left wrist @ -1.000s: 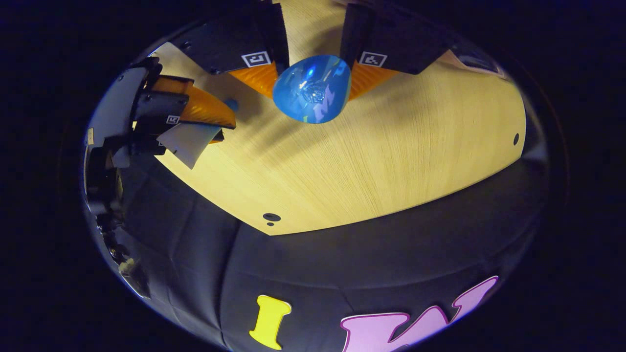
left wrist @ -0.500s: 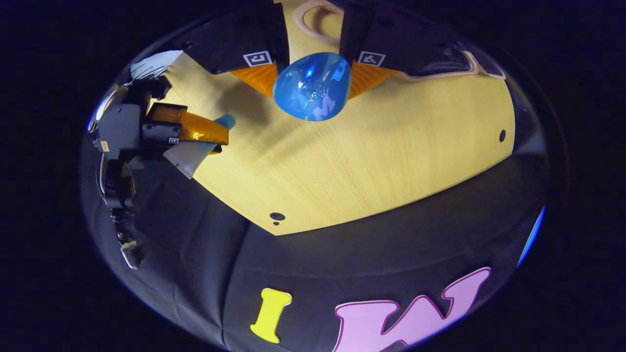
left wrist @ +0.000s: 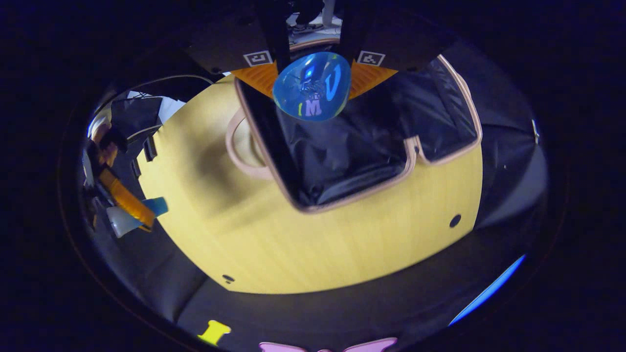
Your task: First open the suitcase, pack the skin care products into it, and then close the suitcase.
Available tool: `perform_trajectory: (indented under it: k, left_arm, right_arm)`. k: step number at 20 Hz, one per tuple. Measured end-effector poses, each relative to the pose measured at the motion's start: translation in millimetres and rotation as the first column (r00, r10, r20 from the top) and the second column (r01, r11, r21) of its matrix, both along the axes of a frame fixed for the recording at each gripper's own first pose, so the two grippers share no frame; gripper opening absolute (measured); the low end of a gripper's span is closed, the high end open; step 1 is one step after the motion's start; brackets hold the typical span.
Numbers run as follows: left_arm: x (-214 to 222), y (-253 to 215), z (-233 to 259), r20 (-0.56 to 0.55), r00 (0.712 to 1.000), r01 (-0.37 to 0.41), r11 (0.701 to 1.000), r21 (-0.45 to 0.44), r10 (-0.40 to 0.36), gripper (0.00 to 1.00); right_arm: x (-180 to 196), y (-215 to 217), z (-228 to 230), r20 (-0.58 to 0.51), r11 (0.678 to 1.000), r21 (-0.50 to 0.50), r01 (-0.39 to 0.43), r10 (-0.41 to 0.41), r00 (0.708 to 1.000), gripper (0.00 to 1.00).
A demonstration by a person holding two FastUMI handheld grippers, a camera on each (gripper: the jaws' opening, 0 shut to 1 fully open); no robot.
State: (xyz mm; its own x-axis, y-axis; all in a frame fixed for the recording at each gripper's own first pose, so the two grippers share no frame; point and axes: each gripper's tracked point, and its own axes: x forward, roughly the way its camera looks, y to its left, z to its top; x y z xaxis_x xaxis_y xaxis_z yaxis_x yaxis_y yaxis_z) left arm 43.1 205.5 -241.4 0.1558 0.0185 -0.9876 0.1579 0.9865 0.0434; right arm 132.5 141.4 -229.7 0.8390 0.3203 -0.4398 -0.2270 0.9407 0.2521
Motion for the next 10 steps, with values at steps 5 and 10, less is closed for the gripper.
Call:
perform_trajectory:
  k: [5, 10]
  left_arm:
    - [-47.4, -5.5, -77.2, -0.207, 0.973, -0.096, 0.995, 0.016, 0.098, 0.48]
    - [-59.4, 5.4, -108.6, -0.287, 0.949, -0.126, 0.991, 0.048, 0.135, 0.48]
  right_arm:
    - [-27.0, 22.8, 10.9, 0.007, 0.999, -0.024, -0.024, 0.024, 1.000, 0.19]
    - [-44.1, 41.7, 15.7, 0.004, 0.998, -0.058, -0.037, 0.037, 0.999, 0.20]
